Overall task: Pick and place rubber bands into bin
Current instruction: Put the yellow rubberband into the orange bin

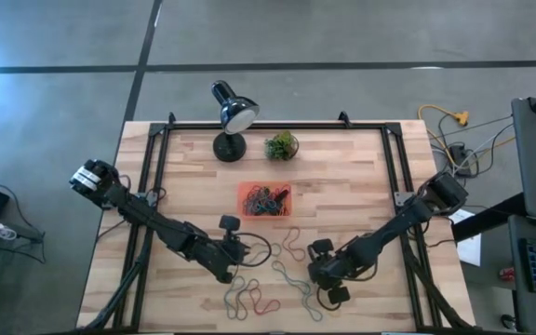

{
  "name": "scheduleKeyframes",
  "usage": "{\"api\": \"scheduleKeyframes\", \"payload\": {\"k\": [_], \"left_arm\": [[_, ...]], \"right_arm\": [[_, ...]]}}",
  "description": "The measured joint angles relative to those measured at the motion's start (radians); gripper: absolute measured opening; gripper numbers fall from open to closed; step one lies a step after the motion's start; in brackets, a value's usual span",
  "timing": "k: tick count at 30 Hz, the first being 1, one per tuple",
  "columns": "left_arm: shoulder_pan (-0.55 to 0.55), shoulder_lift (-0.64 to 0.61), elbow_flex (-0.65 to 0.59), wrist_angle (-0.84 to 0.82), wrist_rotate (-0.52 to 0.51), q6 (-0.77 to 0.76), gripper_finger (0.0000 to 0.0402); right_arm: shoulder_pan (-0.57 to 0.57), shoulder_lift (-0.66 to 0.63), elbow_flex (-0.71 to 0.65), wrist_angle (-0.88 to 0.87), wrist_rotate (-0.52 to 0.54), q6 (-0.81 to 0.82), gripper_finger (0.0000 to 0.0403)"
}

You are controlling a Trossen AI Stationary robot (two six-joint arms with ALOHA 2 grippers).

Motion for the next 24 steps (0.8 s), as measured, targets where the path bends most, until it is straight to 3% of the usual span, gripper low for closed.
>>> {"api": "scheduleKeyframes", "payload": {"k": [9, 16, 24], "left_arm": [[0.000, 0.000, 0.000, 0.000, 0.000, -0.001, 0.0045], [0.000, 0.000, 0.000, 0.000, 0.000, -0.002, 0.0045], [0.000, 0.000, 0.000, -0.002, 0.000, -0.002, 0.0045]], "right_arm": [[0.002, 0.019, 0.012, 0.000, 0.006, 0.013, 0.0101], [0.005, 0.007, 0.030, 0.001, 0.037, -0.088, 0.0017], [0.003, -0.004, 0.081, -0.039, 0.099, -0.139, 0.0009]]}}
